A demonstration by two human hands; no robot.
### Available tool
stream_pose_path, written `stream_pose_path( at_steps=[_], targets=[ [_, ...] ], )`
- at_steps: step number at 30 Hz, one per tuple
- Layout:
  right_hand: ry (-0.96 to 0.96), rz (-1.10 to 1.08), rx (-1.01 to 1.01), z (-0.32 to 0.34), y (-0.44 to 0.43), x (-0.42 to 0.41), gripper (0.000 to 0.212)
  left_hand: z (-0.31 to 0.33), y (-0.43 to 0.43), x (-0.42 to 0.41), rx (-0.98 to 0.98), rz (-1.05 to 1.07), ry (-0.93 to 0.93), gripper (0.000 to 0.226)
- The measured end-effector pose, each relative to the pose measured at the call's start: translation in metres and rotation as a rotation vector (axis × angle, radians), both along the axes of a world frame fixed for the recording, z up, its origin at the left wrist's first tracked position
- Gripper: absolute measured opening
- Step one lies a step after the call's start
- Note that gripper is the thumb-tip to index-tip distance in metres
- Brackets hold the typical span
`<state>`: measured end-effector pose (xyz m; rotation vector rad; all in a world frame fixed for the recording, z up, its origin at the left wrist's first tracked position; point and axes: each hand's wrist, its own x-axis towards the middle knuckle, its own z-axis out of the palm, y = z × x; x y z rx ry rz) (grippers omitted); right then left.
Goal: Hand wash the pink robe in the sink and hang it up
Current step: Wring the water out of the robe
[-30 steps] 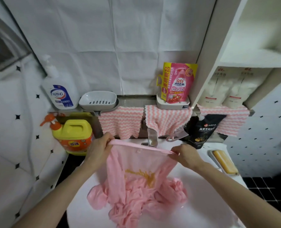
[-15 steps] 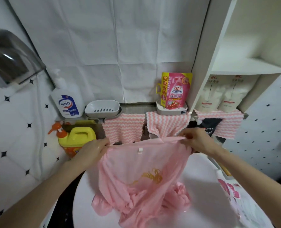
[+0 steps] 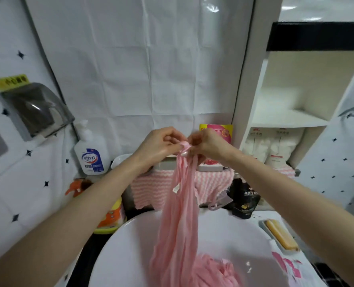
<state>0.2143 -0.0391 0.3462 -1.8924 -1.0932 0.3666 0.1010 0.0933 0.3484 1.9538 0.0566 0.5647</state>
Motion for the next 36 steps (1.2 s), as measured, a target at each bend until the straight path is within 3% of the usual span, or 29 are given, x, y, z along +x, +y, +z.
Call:
stream_pose_path(
  at_steps=[2, 3, 5, 6, 9, 13, 17, 18, 20, 22, 24, 26, 27, 29, 32, 34, 36],
  targets=[
    [-0.001, -0.009, -0.012, 0.014, -0.002, 0.006, 0.009, 0.001, 0.005, 0.0, -0.19, 0.032, -0.14, 0.037],
    [-0.004, 0.007, -0.005, 0.021, -0.003, 0.007, 0.006, -0.003, 0.009, 0.003, -0.186, 0.056, -0.139, 0.058],
    [-0.015, 0.046, 0.053, 0.037, -0.001, 0.004, 0.01, -0.019, 0.01, 0.007, -0.04, 0.026, 0.056, 0.103],
    [-0.024, 0.066, 0.101, 0.047, 0.001, 0.003, 0.012, -0.029, 0.006, 0.009, 0.051, -0.012, 0.181, 0.112],
    [-0.073, 0.097, 0.244, 0.081, 0.009, 0.003, 0.019, -0.062, -0.013, 0.014, 0.123, -0.002, 0.386, 0.091],
    [-0.106, 0.015, 0.441, 0.117, -0.004, 0.013, 0.023, -0.081, -0.023, 0.02, -0.013, 0.098, 0.362, 0.043],
    [-0.032, -0.183, 0.552, 0.114, -0.036, 0.045, 0.019, -0.058, 0.001, 0.013, 0.168, 0.06, 0.432, 0.074],
    [-0.017, -0.25, 0.536, 0.108, -0.043, 0.055, 0.018, -0.051, 0.009, 0.011, 0.22, 0.044, 0.441, 0.067],
    [-0.035, -0.407, 0.386, 0.091, -0.058, 0.072, 0.012, -0.037, 0.022, 0.006, 0.307, 0.057, 0.44, 0.047],
    [-0.135, -0.485, 0.028, 0.073, -0.07, 0.085, 0.011, -0.027, 0.032, 0.003, 0.418, 0.09, 0.422, 0.043],
    [-0.241, -0.358, -0.461, 0.056, -0.076, 0.086, 0.007, -0.016, 0.037, 0.007, 0.495, 0.121, 0.41, 0.041],
    [-0.263, -0.143, -0.725, 0.044, -0.073, 0.074, 0.029, -0.004, 0.033, 0.013, 0.565, 0.142, 0.392, 0.031],
    [-0.262, -0.058, -0.691, 0.038, -0.068, 0.067, 0.045, 0.002, 0.03, 0.016, 0.624, 0.143, 0.362, 0.024],
    [-0.273, 0.022, -0.436, 0.032, -0.048, 0.045, 0.066, 0.012, 0.019, 0.023, 0.729, 0.134, 0.31, 0.025],
    [-0.217, 0.083, -0.179, 0.027, -0.013, 0.009, 0.083, 0.024, 0.003, 0.033, 0.783, 0.138, 0.281, 0.024],
    [-0.149, 0.07, -0.16, 0.027, 0.001, -0.001, 0.075, 0.03, 0.002, 0.033, 0.707, 0.158, 0.291, 0.041],
    [-0.076, 0.051, -0.169, 0.029, 0.006, 0.0, 0.047, 0.034, 0.012, 0.026, 0.46, 0.065, 0.315, 0.054]
  ],
)
